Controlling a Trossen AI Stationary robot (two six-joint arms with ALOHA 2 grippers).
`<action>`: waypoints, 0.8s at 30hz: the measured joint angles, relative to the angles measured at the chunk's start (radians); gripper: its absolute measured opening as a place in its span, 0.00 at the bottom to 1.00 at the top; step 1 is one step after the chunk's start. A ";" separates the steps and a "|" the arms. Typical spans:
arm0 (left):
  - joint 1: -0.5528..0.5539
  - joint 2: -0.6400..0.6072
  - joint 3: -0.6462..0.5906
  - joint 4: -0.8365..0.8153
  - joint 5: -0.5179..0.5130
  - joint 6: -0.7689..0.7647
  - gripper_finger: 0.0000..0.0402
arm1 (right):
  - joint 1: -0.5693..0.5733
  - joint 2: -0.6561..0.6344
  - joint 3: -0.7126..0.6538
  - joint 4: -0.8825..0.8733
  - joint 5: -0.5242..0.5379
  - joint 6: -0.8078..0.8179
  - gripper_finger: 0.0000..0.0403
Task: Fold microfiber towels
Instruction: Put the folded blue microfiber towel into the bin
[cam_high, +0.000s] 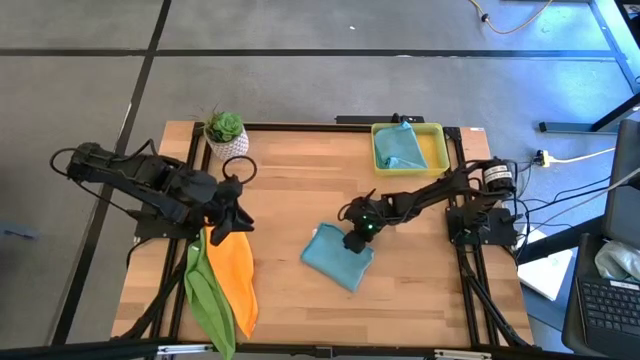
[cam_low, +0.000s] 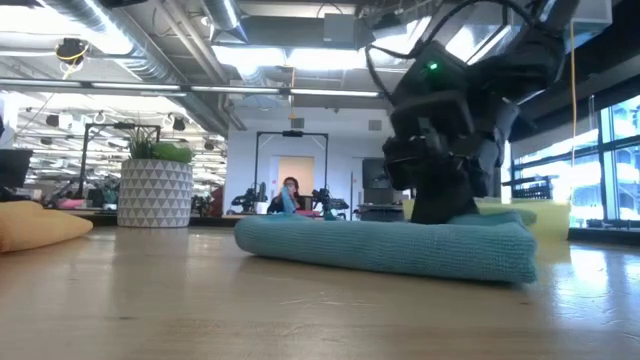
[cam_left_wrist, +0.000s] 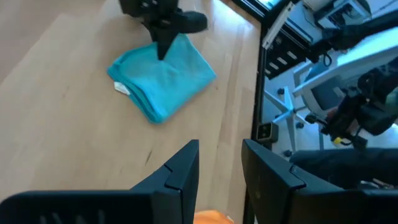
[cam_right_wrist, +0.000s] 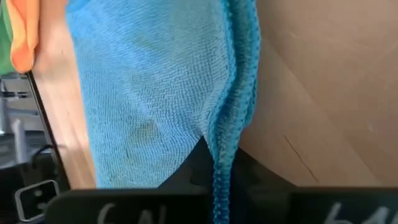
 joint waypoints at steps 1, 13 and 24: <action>-0.005 0.000 0.000 0.000 0.000 0.000 0.28 | -0.006 0.002 0.021 -0.013 -0.018 0.006 0.02; -0.031 0.000 0.000 0.001 -0.001 -0.027 0.28 | -0.067 0.000 0.522 -0.857 0.158 -0.580 0.02; -0.031 0.000 0.000 0.003 -0.022 -0.068 0.28 | -0.265 -0.001 0.744 -1.299 0.251 -0.932 0.02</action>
